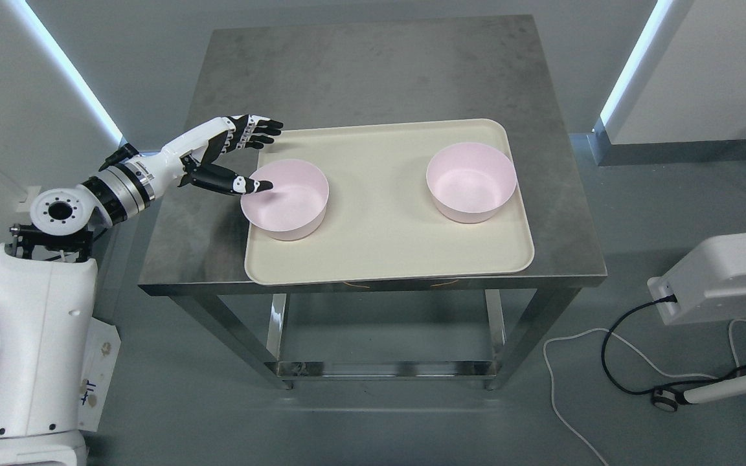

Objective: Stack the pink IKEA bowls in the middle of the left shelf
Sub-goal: 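Grasp the rim of the nearer pink bowl with the left hand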

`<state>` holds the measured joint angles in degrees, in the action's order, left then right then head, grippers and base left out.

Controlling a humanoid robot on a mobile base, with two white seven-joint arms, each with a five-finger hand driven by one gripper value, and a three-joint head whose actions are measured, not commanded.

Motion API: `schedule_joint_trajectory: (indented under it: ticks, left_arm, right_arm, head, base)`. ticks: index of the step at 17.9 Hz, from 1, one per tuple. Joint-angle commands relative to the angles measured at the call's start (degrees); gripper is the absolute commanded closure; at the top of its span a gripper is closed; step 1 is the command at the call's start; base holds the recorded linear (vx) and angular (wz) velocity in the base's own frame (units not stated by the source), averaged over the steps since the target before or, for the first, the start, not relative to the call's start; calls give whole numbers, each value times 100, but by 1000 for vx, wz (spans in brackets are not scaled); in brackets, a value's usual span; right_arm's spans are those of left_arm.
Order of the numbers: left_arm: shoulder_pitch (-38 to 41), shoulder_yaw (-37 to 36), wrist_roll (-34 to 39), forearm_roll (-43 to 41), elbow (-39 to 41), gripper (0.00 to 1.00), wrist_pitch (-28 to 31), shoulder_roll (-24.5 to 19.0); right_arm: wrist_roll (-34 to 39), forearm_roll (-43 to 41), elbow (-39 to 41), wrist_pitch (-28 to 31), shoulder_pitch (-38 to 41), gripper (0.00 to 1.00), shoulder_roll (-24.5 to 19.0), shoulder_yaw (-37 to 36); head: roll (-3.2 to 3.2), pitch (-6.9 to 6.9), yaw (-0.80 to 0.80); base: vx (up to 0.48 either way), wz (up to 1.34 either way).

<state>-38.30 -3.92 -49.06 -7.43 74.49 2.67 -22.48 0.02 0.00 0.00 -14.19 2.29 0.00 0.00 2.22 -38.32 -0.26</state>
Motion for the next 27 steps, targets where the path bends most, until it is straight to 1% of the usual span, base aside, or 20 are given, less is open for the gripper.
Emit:
schedule_joint_trajectory:
  ticks: [1, 3, 6, 8, 10, 11, 12, 14, 16, 18, 21, 22, 26, 27]
  left_arm:
    - [-222, -627, 2, -837, -198, 32, -3, 235]
    - [-283, -688, 2, -1040, -198, 34, -20, 235]
    - [-345, -697, 2, -1190, -189, 40, -91, 226]
    - [-363, -697, -7, -1199, -198, 50, -432, 217]
    - [-328, -697, -33, -1208, -207, 64, -1072, 174]
    - [-301, -706, -42, -1260, -207, 65, -1301, 173]
    - [-284, -758, -42, -1391, -207, 65, -1391, 173]
    - [-284, -829, -25, -1655, -207, 64, -1409, 182]
    - [-301, -829, 2, -1682, -216, 68, -1418, 174]
    - [-310, -803, 19, -1682, -224, 81, -1488, 173]
    - [-301, -777, 98, -1682, -251, 96, -1979, 182]
    - [-301, -742, 116, -1682, -251, 99, -2059, 217]
    - [-345, -496, 309, -1647, -251, 99, -2077, 314]
    - [-371, -225, 309, -1630, -251, 99, -2095, 523]
  right_arm:
    - [-2, -9, 100, 4, 0, 0, 100, -27]
    - [-2, -9, 100, 4, 0, 0, 100, -27]
    - [-2, -9, 100, 4, 0, 0, 100, -27]
    - [-2, -9, 100, 4, 0, 0, 100, -27]
    - [-2, -9, 100, 4, 0, 0, 100, -27]
    - [-2, -9, 100, 4, 0, 0, 100, -27]
    - [-2, -9, 100, 4, 0, 0, 100, -27]
    - [-2, -9, 100, 4, 0, 0, 100, -27]
    - [-2, -9, 100, 4, 0, 0, 100, -27]
    - [-2, -9, 100, 4, 0, 0, 100, -27]
    - [-2, -9, 100, 4, 0, 0, 100, -27]
    - [-2, -9, 100, 4, 0, 0, 100, -27]
    - [-2, -9, 100, 4, 0, 0, 100, -27]
    - [-2, -9, 100, 4, 0, 0, 100, -27]
  head:
    - [0, 0, 0]
    - [0, 0, 0]
    - [0, 0, 0]
    - [0, 0, 0]
    - [0, 0, 0]
    - [0, 0, 0]
    - [0, 0, 0]
    - [0, 0, 0]
    - [0, 0, 0]
    - [0, 0, 0]
    - [0, 0, 0]
    - [0, 0, 0]
    - [0, 0, 0]
    - [0, 0, 0]
  base:
    - [0, 0]
    - [0, 0]
    - [0, 0]
    - [0, 0]
    - [-1, 13]
    - [-1, 27]
    - [0, 0]
    - [0, -11]
    - [0, -11]
    - [0, 0]
    - [0, 0]
    - [0, 0]
    - [0, 0]
    - [0, 0]
